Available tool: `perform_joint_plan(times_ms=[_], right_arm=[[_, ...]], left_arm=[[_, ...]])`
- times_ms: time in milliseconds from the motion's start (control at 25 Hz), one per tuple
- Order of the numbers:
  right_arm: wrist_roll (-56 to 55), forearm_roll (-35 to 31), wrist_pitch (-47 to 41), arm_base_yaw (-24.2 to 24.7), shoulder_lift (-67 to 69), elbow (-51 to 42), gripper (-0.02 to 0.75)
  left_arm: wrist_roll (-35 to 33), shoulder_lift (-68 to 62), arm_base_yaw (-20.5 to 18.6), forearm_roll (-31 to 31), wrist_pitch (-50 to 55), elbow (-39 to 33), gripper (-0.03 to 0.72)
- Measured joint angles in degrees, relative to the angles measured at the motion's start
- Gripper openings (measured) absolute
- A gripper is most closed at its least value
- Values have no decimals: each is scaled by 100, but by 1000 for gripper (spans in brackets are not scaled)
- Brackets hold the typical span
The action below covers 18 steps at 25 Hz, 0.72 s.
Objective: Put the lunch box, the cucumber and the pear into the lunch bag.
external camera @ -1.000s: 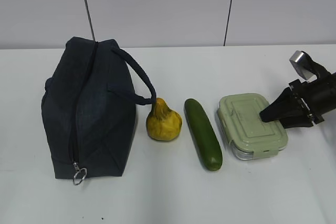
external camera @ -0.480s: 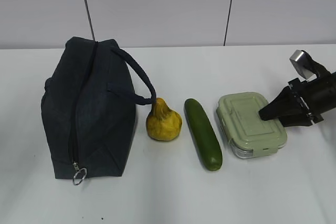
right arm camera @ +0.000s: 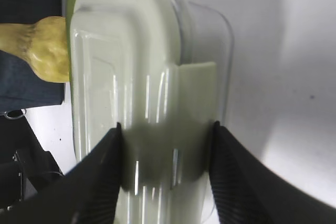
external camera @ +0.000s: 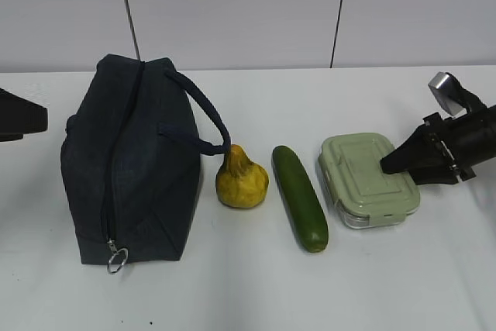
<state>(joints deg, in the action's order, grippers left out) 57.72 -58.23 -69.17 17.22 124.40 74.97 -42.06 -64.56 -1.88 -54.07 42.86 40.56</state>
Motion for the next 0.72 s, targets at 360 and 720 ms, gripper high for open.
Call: perform_joint_plan(times_ms=[360,720], right_arm=[[0,-93,49,0,10,0,374],[19,34,303,0,-353,0,371]], left_arm=[[-193,-979,917,143,-286,328,279],[-193,-1016,937,491,-475,328,37]])
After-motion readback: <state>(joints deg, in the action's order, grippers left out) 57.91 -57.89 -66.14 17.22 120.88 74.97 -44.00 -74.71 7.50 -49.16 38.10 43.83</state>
